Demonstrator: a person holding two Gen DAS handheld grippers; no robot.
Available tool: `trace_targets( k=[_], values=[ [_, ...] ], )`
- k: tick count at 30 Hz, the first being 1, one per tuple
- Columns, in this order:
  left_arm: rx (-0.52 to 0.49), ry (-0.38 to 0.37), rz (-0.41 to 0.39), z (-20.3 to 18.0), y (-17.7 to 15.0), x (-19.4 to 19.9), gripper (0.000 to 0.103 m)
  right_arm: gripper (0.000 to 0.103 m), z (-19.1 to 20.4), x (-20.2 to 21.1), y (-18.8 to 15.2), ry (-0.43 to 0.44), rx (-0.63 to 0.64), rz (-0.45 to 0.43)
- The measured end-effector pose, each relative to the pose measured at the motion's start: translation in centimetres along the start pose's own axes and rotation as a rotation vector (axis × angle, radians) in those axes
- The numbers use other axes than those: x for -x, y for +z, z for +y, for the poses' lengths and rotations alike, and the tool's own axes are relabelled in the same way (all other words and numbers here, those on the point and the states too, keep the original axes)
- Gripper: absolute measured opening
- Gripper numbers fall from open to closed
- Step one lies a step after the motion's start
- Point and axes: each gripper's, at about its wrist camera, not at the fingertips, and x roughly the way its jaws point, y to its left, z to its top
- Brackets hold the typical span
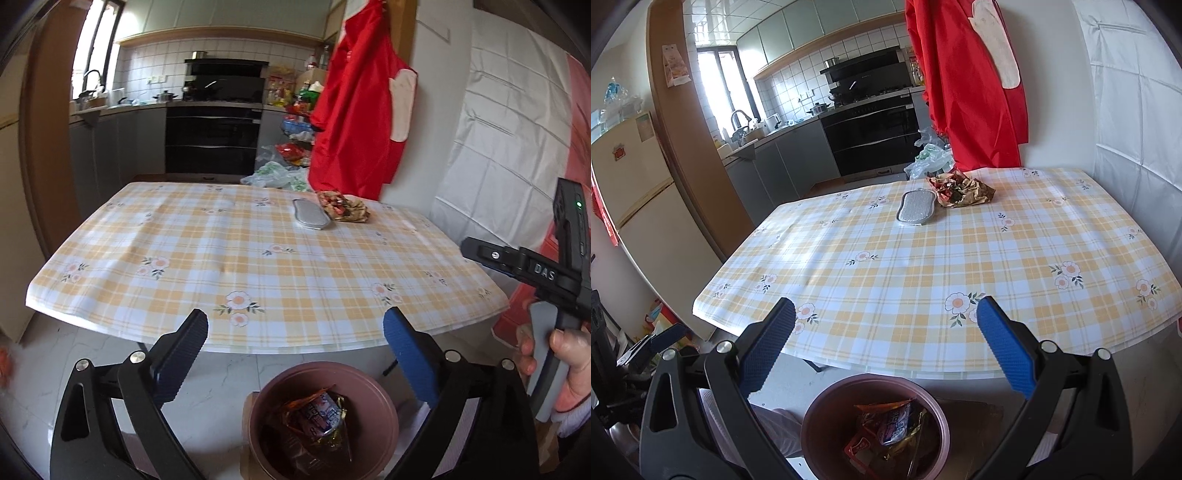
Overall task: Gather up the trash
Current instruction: 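Move both grippers back over the table toward the mesh pad and paper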
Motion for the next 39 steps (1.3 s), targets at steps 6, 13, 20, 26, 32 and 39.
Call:
trace_targets(
  k=[6, 13, 20, 26, 32, 39],
  values=[
    [0.037, 0.052, 0.022, 1.4, -0.3, -0.5, 0.097, 0.097, 0.1, -0.4, -0.3, -0.008, 0.003, 0.011],
    [0.066, 0.08, 0.033, 2.4, -0.7, -0.9, 0.097, 0.097, -0.3, -1.0, -0.6, -0.021, 0.0, 0.026],
    [0.089, 0.099, 0.058, 3.1, -1.1, -1.9, 0.097, 0.097, -1.2, -2.3, -1.1, -0.033, -0.018, 0.053],
    [0.092, 0.113, 0.09, 3.6, -1.3, -3.6, 0.097, 0.097, -2.4, -4.3, -1.7, -0.043, -0.039, 0.091],
    [0.082, 0.117, 0.134, 3.8, -0.8, -6.9, 0.097, 0.097, -4.7, -7.0, -2.0, -0.063, -0.065, 0.123],
    [-0.031, 0.081, 0.153, 1.8, 3.2, -13.6, 0.097, 0.097, -9.4, -10.7, 0.4, -0.114, -0.071, 0.128]
  ],
)
